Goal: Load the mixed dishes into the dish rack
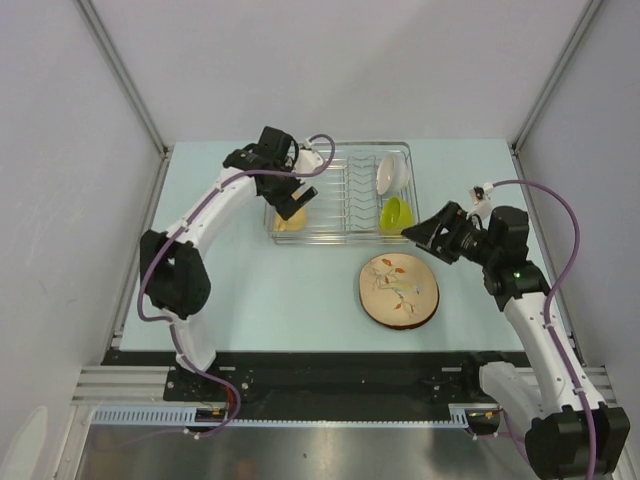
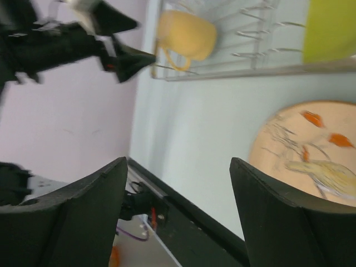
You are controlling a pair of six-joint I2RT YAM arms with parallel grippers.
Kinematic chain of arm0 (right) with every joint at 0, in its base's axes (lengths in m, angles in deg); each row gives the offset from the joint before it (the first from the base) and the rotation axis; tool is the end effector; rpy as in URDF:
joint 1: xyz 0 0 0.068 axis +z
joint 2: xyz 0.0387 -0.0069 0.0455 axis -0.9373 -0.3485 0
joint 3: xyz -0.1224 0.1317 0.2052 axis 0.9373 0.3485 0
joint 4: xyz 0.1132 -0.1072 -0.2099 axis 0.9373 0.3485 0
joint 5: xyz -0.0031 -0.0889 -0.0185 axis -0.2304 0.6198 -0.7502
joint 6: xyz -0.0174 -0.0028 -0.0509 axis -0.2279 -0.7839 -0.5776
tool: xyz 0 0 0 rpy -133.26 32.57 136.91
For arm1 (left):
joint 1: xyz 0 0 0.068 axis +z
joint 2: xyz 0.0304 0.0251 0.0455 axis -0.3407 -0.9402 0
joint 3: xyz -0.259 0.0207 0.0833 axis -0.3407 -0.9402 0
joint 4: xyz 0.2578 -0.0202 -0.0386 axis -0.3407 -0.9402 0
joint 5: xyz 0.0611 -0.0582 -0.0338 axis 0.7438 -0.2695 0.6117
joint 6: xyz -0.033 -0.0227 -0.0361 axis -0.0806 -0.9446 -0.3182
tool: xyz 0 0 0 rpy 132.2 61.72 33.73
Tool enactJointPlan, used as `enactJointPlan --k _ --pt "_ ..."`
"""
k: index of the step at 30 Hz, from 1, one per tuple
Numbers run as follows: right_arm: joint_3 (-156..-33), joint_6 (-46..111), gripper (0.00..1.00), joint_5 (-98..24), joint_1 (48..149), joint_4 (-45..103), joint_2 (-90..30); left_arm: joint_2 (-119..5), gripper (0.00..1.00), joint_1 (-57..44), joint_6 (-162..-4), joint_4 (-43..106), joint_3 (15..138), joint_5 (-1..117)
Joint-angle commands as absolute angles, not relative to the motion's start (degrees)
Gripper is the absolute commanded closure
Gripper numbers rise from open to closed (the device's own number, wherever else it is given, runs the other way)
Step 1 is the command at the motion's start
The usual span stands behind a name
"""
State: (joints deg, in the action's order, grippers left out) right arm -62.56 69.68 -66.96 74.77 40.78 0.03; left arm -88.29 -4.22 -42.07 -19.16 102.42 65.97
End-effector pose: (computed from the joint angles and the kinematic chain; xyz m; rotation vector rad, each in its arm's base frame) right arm 0.1978 0.0397 0.3121 0.2085 2.0151 1.1929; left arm 0.3705 -0.1661 0.2976 1.1616 2.2942 0.0281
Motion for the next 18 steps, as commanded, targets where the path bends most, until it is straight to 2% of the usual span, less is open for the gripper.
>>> enactJointPlan --k 1,5,7,12,18 --pt "-63.5 59.4 0.23 -55.7 75.2 58.5 1.9 -80.7 0.00 -3.9 -44.0 -23.8 108.4 62.1" --pt "-63.4 55.8 0.29 -43.8 75.8 74.9 3.3 -75.0 0.00 -4.4 -46.8 -29.1 109.8 51.5" --pt "-63.4 57.1 0.31 -40.7 77.2 76.2 4.6 -72.8 0.00 -6.6 -47.1 -30.7 106.7 49.8" --pt "-63.3 64.4 0.32 -29.7 81.2 82.5 4.0 -66.5 0.00 -15.7 -47.1 -26.9 90.7 51.8" --pt "-62.6 78.7 0.29 -14.7 92.8 87.4 3.4 -69.2 0.00 -24.5 -47.7 -20.0 83.3 52.0"
